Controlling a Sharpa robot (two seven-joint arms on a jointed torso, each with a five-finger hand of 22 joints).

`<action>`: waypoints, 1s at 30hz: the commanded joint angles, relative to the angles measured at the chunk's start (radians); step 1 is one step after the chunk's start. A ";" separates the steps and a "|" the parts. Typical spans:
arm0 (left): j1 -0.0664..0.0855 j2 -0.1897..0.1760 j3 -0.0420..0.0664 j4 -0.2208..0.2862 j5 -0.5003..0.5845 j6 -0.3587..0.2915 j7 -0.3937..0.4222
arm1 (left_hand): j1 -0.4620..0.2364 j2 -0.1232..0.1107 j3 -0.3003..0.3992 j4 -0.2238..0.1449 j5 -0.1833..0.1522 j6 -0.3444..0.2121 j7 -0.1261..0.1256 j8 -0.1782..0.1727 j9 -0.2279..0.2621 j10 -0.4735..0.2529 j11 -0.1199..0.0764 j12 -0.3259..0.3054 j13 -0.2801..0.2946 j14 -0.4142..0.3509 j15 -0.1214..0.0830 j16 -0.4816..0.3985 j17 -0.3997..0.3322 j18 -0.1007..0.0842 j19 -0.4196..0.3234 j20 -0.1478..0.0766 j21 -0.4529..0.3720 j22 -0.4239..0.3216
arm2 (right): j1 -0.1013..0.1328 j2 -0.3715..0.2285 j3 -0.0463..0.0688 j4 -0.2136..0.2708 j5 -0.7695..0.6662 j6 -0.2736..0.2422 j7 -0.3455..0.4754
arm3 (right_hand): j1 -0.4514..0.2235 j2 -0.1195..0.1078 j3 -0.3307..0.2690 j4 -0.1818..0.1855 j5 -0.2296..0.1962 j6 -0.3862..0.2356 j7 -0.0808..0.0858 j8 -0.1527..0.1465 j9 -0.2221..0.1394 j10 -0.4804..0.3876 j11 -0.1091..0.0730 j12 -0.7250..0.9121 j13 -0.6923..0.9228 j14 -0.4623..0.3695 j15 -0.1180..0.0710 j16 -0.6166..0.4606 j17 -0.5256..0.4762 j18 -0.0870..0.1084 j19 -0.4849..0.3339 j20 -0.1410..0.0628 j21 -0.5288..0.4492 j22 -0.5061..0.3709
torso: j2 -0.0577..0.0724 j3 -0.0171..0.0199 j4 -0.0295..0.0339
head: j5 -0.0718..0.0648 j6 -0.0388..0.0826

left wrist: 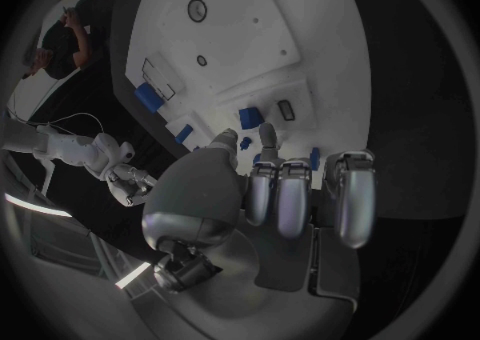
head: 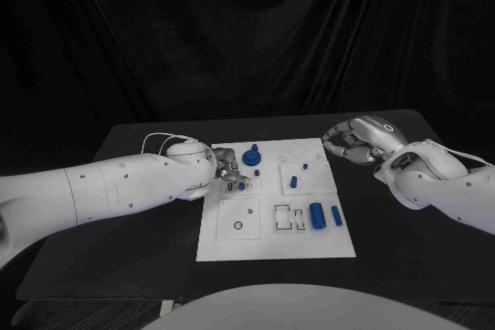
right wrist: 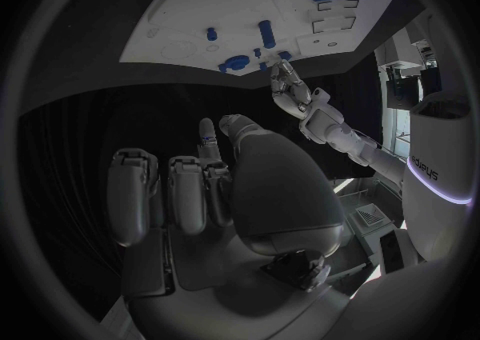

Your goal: Assemble the parts on the task board

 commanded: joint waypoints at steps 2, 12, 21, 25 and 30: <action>0.001 0.005 0.001 -0.003 -0.002 0.027 0.004 | 0.005 0.006 0.002 0.005 -0.004 0.010 0.002 -0.004 -0.003 0.106 0.004 -0.004 0.263 0.104 0.007 0.003 0.263 0.005 0.040 0.009 -0.005 0.228 | -0.002 -0.001 0.001 0.001 -0.002 0.003 -0.015 | 0.004 0.001 0.007 0.000 0.005 -0.001 0.003 -0.004 0.001 0.103 0.007 0.004 0.263 0.079 0.006 -0.005 0.122 0.009 0.049 0.008 -0.005 0.219 | 0.000 -0.0004 0.0000 | 0.001 0.000; 0.000 0.011 0.001 -0.010 -0.002 0.038 0.004 | 0.022 0.007 0.011 -0.005 0.012 0.024 -0.001 -0.011 -0.019 0.106 0.002 -0.004 0.263 0.104 0.006 0.003 0.263 0.005 0.040 0.008 -0.005 0.228 | -0.002 0.000 0.001 0.002 -0.002 0.004 -0.015 | 0.004 0.001 0.007 0.000 0.005 -0.001 0.003 -0.004 0.001 0.103 0.007 0.004 0.263 0.079 0.006 -0.005 0.122 0.009 0.049 0.008 -0.005 0.219 | 0.000 -0.0003 0.0006 | 0.000 0.000; -0.001 0.014 0.001 -0.012 -0.002 0.045 0.007 | 0.036 0.006 0.024 -0.012 0.055 0.040 -0.005 -0.019 -0.037 0.106 -0.001 -0.004 0.263 0.104 0.003 0.003 0.263 0.005 0.039 0.006 -0.006 0.228 | -0.003 -0.001 0.001 0.003 -0.002 0.003 -0.015 | 0.004 0.001 0.007 0.000 0.005 -0.001 0.003 -0.004 0.001 0.103 0.007 0.004 0.263 0.079 0.006 -0.005 0.122 0.009 0.049 0.008 -0.005 0.219 | 0.001 0.0000 0.0006 | 0.000 0.000; -0.001 0.016 0.001 -0.013 -0.002 0.048 0.009 | 0.047 0.003 0.035 -0.018 0.090 0.044 -0.006 -0.026 -0.048 0.106 -0.003 -0.004 0.263 0.104 0.002 0.003 0.263 0.005 0.040 0.004 -0.005 0.229 | -0.003 -0.002 0.001 0.003 -0.002 0.003 -0.015 | 0.005 0.000 0.008 -0.001 0.005 0.000 0.003 -0.004 0.001 0.103 0.007 0.004 0.263 0.079 0.007 -0.006 0.120 0.010 0.048 0.009 -0.006 0.219 | 0.001 0.0001 0.0005 | -0.002 0.000; -0.002 0.019 0.001 -0.015 -0.002 0.050 0.011 | 0.057 0.001 0.045 -0.024 0.114 0.044 -0.007 -0.033 -0.056 0.106 -0.004 -0.004 0.263 0.104 0.001 0.003 0.263 0.005 0.039 0.003 -0.007 0.228 | -0.003 -0.003 0.001 0.003 -0.002 0.002 -0.015 | 0.005 0.000 0.008 -0.001 0.005 0.000 0.003 -0.004 0.001 0.103 0.007 0.004 0.263 0.079 0.007 -0.006 0.120 0.010 0.048 0.009 -0.006 0.219 | 0.000 0.0001 0.0003 | -0.003 0.000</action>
